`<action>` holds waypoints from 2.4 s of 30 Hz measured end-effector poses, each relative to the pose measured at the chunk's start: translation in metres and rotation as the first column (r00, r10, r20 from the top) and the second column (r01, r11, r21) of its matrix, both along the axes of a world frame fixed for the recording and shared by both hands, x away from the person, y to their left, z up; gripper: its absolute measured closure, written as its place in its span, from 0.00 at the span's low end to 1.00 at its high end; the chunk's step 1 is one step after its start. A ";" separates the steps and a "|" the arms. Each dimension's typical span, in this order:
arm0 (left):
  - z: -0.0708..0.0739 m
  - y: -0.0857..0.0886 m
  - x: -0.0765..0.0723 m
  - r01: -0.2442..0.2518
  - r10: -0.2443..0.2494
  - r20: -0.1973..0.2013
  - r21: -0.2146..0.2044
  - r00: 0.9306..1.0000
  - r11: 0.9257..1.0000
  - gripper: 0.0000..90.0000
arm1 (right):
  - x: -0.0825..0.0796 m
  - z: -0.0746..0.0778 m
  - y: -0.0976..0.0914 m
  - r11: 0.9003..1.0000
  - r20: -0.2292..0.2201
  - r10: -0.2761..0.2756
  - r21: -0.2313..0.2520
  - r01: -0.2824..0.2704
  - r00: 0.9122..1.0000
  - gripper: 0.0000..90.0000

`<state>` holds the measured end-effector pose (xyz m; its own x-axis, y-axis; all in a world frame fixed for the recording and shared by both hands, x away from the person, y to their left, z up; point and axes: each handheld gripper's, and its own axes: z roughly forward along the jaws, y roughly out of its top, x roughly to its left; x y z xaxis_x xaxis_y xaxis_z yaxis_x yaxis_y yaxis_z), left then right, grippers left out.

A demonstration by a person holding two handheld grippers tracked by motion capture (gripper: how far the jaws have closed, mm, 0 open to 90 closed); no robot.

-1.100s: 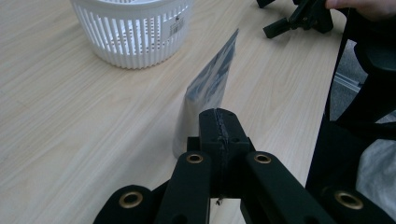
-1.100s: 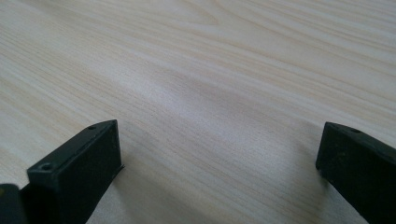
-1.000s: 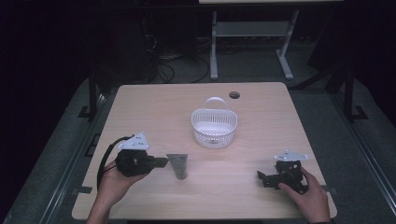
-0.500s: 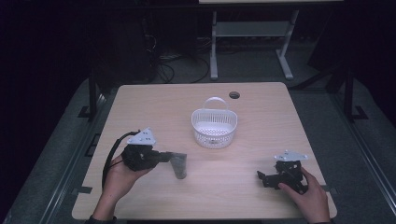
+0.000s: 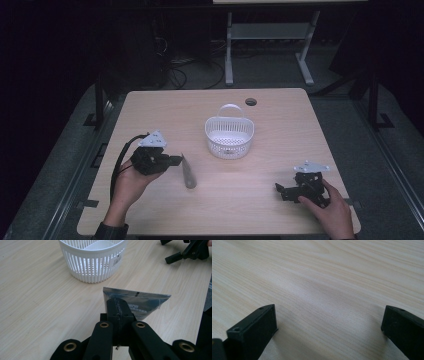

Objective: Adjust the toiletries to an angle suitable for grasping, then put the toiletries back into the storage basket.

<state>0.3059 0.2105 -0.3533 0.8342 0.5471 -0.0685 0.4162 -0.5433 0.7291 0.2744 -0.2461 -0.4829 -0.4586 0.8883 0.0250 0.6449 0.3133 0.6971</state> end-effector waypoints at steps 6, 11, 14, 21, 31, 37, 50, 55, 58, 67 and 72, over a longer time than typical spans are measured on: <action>0.003 0.008 -0.002 -0.003 0.003 -0.004 -0.012 1.000 1.000 0.93 | 0.000 0.000 0.000 1.000 0.000 0.000 0.000 0.000 1.000 0.00; 0.004 0.014 -0.006 -0.006 0.006 -0.010 -0.007 1.000 1.000 0.75 | 0.000 0.000 0.000 1.000 0.000 0.000 0.000 0.000 1.000 0.00; 0.004 0.016 -0.007 -0.004 0.004 -0.018 -0.018 1.000 1.000 0.56 | 0.000 0.000 0.000 1.000 0.000 0.000 0.000 0.000 1.000 0.00; 0.004 0.015 -0.009 0.008 -0.009 -0.027 -0.011 1.000 1.000 0.29 | 0.000 0.000 0.000 1.000 0.000 0.000 0.000 0.000 1.000 0.00; 0.015 0.005 -0.009 0.064 -0.064 -0.008 0.019 0.998 0.998 0.15 | 0.000 0.000 0.000 1.000 -0.001 0.001 0.002 -0.001 1.000 0.00; 0.019 -0.002 -0.005 0.085 -0.085 -0.011 0.047 0.996 0.995 0.14 | 0.000 0.000 0.000 1.000 0.000 0.001 -0.001 -0.001 1.000 0.00; 0.027 -0.024 0.003 0.127 -0.125 -0.028 0.116 0.992 0.985 0.14 | 0.000 0.000 0.000 1.000 0.000 0.001 0.001 -0.001 1.000 0.00; 0.025 -0.034 0.008 0.140 -0.135 -0.044 0.145 0.990 0.980 0.14 | 0.000 0.000 0.000 1.000 -0.001 0.002 0.001 -0.002 1.000 0.00; 0.024 -0.039 0.010 0.147 -0.139 -0.057 0.167 0.989 0.975 0.14 | 0.000 0.000 0.000 1.000 0.000 0.002 0.001 -0.002 1.000 0.00; 0.016 -0.049 0.017 0.156 -0.137 -0.094 0.238 0.986 0.959 0.15 | 0.000 0.000 0.000 1.000 0.000 0.002 0.001 -0.002 1.000 0.00; 0.012 -0.052 0.018 0.165 -0.143 -0.099 0.263 0.985 0.951 0.19 | 0.000 0.000 0.000 1.000 0.000 0.002 0.001 -0.002 1.000 0.00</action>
